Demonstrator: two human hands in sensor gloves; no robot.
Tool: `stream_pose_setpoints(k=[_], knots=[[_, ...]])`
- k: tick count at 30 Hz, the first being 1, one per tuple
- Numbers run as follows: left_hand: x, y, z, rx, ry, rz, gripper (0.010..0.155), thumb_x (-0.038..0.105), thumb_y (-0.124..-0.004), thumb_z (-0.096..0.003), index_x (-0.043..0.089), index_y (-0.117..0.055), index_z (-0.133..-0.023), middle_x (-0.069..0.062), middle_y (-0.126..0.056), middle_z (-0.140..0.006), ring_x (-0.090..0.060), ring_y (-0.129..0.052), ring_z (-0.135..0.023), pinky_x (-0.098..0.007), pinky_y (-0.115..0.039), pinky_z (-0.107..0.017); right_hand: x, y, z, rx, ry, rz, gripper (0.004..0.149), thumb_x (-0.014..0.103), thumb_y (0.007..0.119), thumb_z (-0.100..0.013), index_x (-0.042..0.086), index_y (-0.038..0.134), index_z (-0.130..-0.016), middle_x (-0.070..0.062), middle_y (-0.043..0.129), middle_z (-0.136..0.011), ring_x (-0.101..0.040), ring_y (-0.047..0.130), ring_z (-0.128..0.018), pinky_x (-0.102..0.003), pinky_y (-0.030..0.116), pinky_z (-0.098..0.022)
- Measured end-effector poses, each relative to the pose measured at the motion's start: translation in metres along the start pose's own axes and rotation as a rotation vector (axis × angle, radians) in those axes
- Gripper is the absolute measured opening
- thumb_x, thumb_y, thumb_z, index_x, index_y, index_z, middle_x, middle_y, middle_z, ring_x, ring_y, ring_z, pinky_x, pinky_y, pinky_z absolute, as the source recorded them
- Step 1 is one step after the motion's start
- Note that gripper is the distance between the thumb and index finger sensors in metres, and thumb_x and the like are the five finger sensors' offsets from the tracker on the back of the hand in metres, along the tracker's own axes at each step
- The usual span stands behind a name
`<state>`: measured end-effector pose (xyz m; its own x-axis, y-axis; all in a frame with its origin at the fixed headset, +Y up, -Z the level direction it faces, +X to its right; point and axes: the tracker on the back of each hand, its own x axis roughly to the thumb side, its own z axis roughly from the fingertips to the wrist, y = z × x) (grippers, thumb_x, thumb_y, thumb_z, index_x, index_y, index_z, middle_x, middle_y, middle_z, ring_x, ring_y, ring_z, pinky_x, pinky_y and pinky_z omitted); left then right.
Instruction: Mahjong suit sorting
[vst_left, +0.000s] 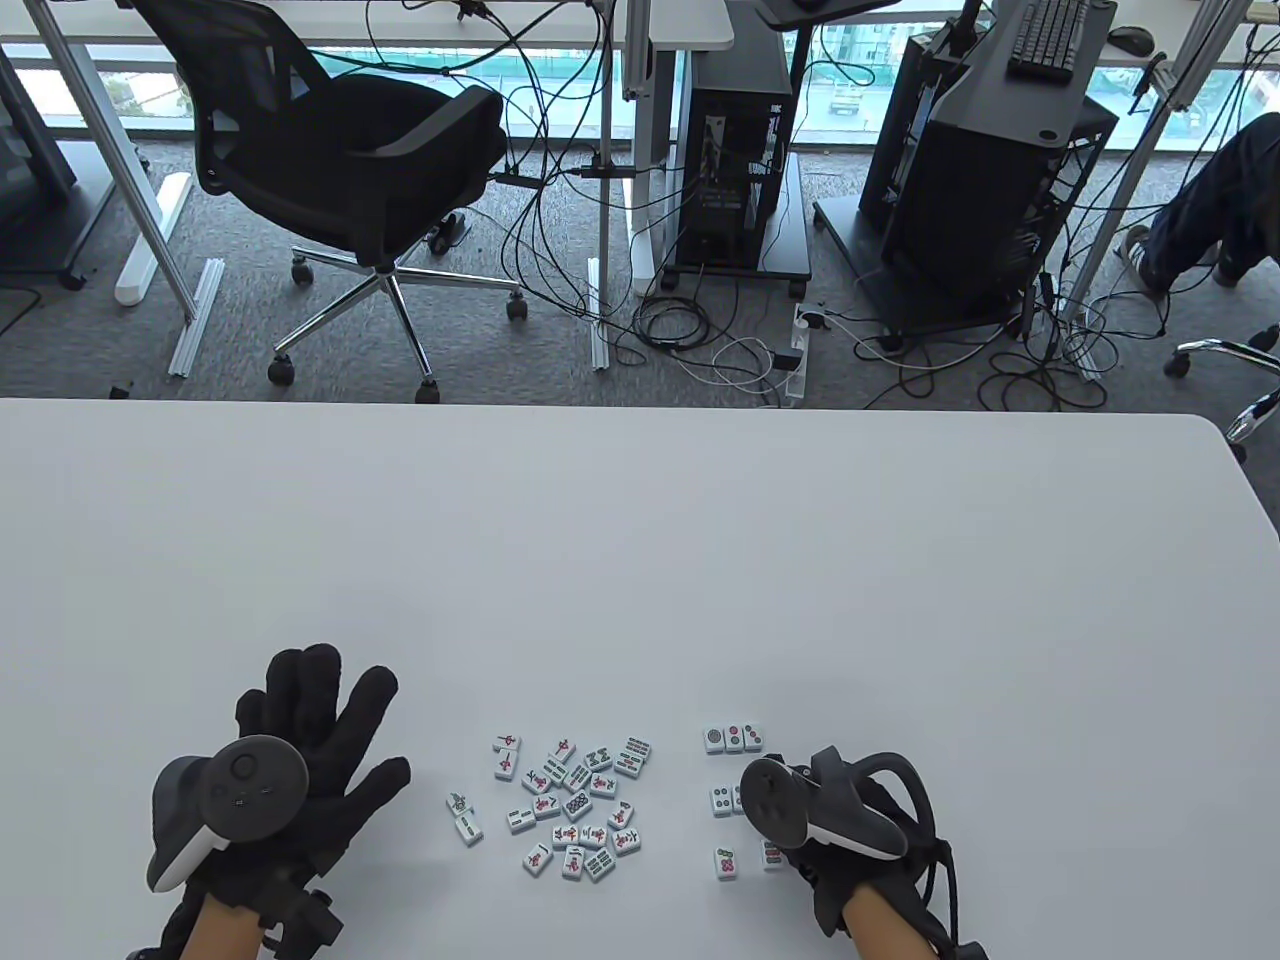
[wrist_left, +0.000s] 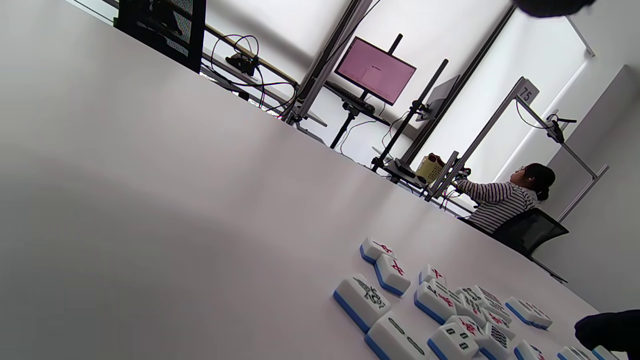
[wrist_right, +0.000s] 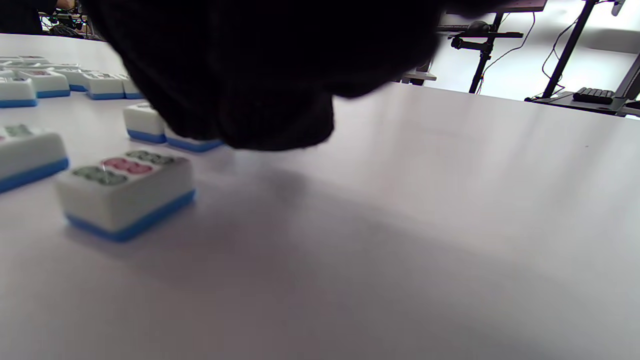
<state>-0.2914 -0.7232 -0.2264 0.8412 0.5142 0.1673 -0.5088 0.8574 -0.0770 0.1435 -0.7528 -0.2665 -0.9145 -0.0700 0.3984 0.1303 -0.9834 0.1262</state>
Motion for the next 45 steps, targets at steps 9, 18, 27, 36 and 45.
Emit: stream_pose_setpoints(k=[9, 18, 27, 36, 45], knots=[[0.000, 0.000, 0.000, 0.002, -0.005, 0.008, 0.080, 0.073, -0.059, -0.0461, 0.041, -0.028, -0.112, 0.016, 0.013, -0.110, -0.014, 0.023, -0.105, -0.055, 0.011, -0.071, 0.003, 0.009, -0.007, 0.026, 0.007, 0.017, 0.058, 0.035, 0.086, -0.042, 0.008, 0.074, -0.092, -0.001, 0.096, -0.044, -0.010, 0.089, -0.014, -0.025, 0.081, -0.011], [0.000, 0.001, 0.000, 0.007, -0.008, 0.015, 0.080, 0.073, -0.059, -0.0461, 0.041, -0.028, -0.112, 0.016, 0.013, -0.110, -0.014, 0.022, -0.105, -0.054, 0.011, -0.071, 0.015, -0.009, -0.002, -0.001, 0.017, 0.024, 0.060, 0.036, 0.086, -0.043, 0.010, 0.072, -0.095, -0.003, 0.096, -0.049, -0.013, 0.090, -0.018, -0.026, 0.081, -0.013], [0.000, 0.001, 0.000, 0.005, -0.014, 0.015, 0.080, 0.073, -0.058, -0.0461, 0.041, -0.028, -0.112, 0.016, 0.013, -0.110, -0.014, 0.023, -0.105, -0.054, 0.011, -0.071, 0.058, -0.031, -0.008, -0.158, -0.093, -0.023, 0.054, 0.037, 0.085, -0.043, 0.010, 0.079, -0.089, -0.003, 0.097, -0.046, -0.013, 0.090, -0.015, -0.026, 0.081, -0.011], [0.001, 0.001, 0.000, 0.005, -0.019, 0.017, 0.080, 0.073, -0.058, -0.0461, 0.041, -0.028, -0.112, 0.016, 0.013, -0.110, -0.014, 0.022, -0.105, -0.054, 0.011, -0.071, 0.113, -0.038, -0.029, -0.209, -0.108, -0.013, 0.043, 0.043, 0.084, -0.043, 0.010, 0.089, -0.070, -0.001, 0.097, -0.035, -0.011, 0.087, -0.007, -0.025, 0.079, -0.005], [0.001, 0.002, 0.001, 0.012, -0.026, 0.028, 0.080, 0.073, -0.059, -0.0462, 0.040, -0.028, -0.112, 0.016, 0.013, -0.110, -0.015, 0.022, -0.105, -0.054, 0.011, -0.071, 0.150, -0.033, -0.052, -0.093, -0.044, -0.008, 0.041, 0.044, 0.084, -0.044, 0.010, 0.091, -0.065, 0.001, 0.096, -0.031, -0.010, 0.086, -0.004, -0.025, 0.078, -0.003]])
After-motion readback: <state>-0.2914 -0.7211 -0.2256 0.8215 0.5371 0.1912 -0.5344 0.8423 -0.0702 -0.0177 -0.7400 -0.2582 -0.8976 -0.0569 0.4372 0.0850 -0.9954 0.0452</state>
